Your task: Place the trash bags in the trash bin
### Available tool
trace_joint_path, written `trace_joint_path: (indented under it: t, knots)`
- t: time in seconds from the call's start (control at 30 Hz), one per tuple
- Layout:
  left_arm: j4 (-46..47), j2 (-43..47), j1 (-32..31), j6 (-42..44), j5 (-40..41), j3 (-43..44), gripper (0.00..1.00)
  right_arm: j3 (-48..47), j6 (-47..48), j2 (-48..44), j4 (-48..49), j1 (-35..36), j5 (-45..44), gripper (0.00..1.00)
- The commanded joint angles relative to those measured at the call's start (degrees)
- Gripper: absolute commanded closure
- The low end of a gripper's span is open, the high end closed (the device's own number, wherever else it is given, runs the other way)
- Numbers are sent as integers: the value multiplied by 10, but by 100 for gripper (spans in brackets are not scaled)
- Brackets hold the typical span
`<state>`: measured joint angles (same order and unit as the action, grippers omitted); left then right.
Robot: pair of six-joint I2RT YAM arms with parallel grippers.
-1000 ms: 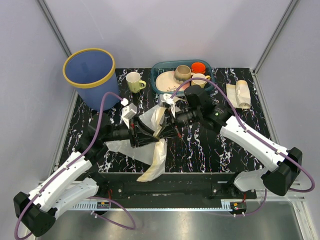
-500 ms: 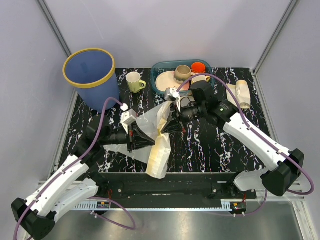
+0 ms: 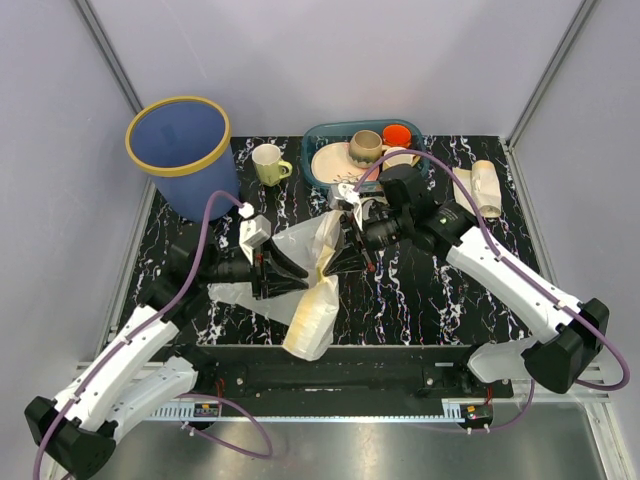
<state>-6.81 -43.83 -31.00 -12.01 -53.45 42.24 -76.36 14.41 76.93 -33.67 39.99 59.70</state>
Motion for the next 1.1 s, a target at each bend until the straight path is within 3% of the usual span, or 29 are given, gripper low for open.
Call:
trace_joint_path:
  t: [0.0, 0.3, 0.37, 0.5, 0.63, 0.7, 0.73, 0.77, 0.87, 0.97, 1.07]
  knots:
    - [18, -7, -3, 45, -49, 42, 66, -16, 40, -20, -8, 18, 9, 100]
    - [89, -37, -67, -10, 19, 38, 61, -23, 33, -13, 12, 41, -4, 100]
    - [118, -36, -71, -24, 21, 26, 67, -26, 33, -12, 13, 45, -6, 100]
    - [126, -38, -77, -27, 12, 22, 93, -27, 35, -11, 12, 48, -4, 100]
    - [107, -29, -78, -18, -12, 19, 99, -22, 35, -13, 15, 48, -8, 100]
    - [91, -23, -78, -18, -6, 18, 100, -23, 25, -11, 13, 48, -22, 89]
    - [85, -20, -78, -16, -3, 16, 100, -29, 20, -10, 5, 49, -28, 80]
    - [70, -17, -78, -9, 8, 16, 100, -32, 19, -11, -2, 48, -47, 63]
    - [69, -2, -76, -32, 45, 0, 100, -36, -28, -25, -5, 45, -112, 47]
    - [79, 1, -74, -63, 71, -10, 100, -38, -67, -45, -17, 38, -177, 43]
    - [82, -5, -73, -74, 87, -12, 100, -41, -102, -63, -25, 38, -215, 51]
